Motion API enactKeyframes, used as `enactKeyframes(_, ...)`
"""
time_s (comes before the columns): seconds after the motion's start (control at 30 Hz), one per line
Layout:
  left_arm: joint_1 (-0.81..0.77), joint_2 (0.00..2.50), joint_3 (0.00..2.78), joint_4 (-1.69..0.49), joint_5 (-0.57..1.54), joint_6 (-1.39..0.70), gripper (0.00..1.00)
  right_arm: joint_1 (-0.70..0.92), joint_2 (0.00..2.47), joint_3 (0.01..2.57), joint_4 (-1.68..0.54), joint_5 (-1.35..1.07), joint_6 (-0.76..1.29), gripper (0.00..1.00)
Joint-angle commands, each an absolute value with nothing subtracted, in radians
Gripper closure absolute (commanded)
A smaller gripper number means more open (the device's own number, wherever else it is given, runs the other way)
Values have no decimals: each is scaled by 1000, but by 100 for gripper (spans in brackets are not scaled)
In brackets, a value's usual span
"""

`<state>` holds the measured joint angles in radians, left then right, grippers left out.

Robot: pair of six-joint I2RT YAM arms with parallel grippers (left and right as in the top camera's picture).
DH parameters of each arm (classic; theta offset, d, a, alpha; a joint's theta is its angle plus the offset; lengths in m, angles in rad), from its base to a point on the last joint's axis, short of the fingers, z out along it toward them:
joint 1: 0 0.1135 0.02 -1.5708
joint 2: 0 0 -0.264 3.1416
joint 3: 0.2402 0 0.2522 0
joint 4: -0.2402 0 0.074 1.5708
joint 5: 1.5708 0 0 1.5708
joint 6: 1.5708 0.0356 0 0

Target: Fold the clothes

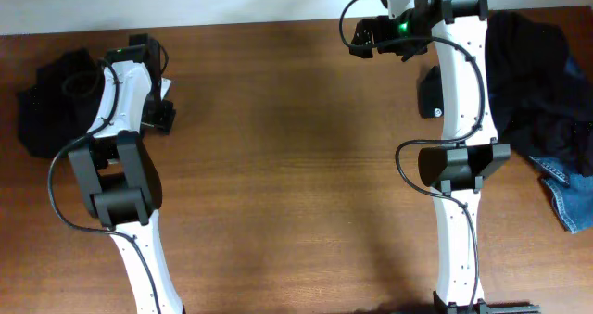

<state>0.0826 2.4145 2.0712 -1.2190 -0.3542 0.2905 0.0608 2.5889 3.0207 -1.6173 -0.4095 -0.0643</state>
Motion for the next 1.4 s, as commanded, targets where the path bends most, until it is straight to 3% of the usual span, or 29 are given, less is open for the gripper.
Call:
enactKeyframes(0.0, 83, 2428, 2075, -1240, -363, 235, 26, 67, 2563, 3024, -1613, -411, -75, 1)
enactKeyframes(0.3, 81, 2428, 2075, -1327, -341, 169, 26, 66, 2563, 3024, -1605, -408, -76, 1)
enactKeyframes(0.67, 27, 2427, 2242, -1187, 60, 171, 27, 66, 2563, 3024, -1582, -408, -75, 1)
enactKeyframes(0.77, 35, 2427, 2354, -1145, 72, 93, 36, 66, 2563, 3024, -1586, -408, -75, 1)
enactKeyframes(0.83, 54, 2427, 2426, -1132, 71, 61, 62, 66, 2563, 3024, -1592, -408, -75, 1)
enactKeyframes(0.87, 73, 2427, 2475, -1122, 71, 40, 81, 66, 2563, 3024, -1594, -408, -75, 1)
enactKeyframes(0.9, 93, 2427, 2508, -1112, 71, 31, 93, 66, 2563, 3024, -1595, -408, -75, 1)
enactKeyframes(0.93, 113, 2427, 2531, -1101, 70, 29, 97, 66, 2563, 3024, -1594, -408, -75, 1)
enactKeyframes(1.37, 354, 2505, 2547, -1029, 61, 51, 99, 66, 2563, 3024, -1602, -408, -75, 1)
